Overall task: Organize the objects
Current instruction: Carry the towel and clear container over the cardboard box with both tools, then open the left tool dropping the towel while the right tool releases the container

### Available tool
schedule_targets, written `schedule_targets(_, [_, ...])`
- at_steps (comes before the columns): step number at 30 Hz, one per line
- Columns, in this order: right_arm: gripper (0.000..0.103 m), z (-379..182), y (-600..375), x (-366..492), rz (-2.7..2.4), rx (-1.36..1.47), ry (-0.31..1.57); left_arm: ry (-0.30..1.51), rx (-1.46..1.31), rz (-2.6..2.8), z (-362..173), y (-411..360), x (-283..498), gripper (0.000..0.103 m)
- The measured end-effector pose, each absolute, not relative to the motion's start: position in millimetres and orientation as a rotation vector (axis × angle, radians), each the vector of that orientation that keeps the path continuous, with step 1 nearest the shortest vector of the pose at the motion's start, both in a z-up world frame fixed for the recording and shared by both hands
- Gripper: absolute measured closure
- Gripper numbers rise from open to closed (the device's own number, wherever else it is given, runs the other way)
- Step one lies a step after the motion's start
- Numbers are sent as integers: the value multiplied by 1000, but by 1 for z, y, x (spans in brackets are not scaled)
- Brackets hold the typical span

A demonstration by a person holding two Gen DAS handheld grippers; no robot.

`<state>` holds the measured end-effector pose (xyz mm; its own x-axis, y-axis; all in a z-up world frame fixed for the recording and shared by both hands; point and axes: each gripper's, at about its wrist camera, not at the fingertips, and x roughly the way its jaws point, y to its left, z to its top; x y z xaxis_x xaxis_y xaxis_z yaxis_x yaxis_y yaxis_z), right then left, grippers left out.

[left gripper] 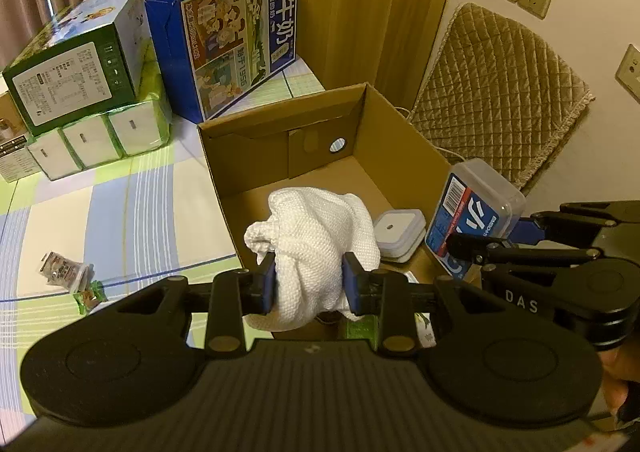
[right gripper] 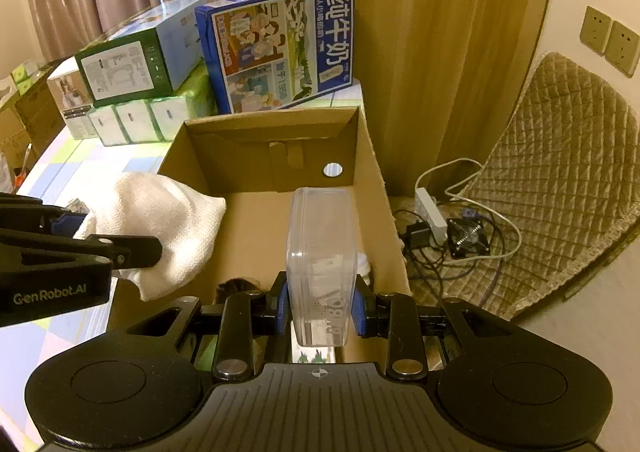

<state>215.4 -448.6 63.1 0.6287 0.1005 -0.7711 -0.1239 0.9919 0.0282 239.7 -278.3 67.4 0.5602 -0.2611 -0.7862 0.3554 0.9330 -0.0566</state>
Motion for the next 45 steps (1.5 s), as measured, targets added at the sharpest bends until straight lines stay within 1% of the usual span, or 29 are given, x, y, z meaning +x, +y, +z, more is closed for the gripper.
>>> schedule_targets(15, [75,54,-456,252,120,-2,893,903,133,-353,62,-282,288,73])
schedule_targets(16, [75,53,-456,253,120,-1,895,894,138,-354,62,-283,290,66])
schedule_targets(18, [75,51,-457,254,118,2,896,878,144,-349,64,-283,291,58])
schedule_targets(22, [75,47,-457,254,124,9,903,843,161,-346,70,-280,290,58])
schedule_targets(37, [75,47,-439,265,165,43,912,858,201,-331,65,-262,279,57])
schedule_targets(41, [75,51,-439,266,165,50,873,860,195,-326,65,-259,280,56])
schedule_targets(44, [73,56,-444,267,164,59,854,859,191,-319,65,-256,280,51])
schedule_targets(45, [70,57,-444,265,165,50,847,858,190,-317,65,-255,280,50])
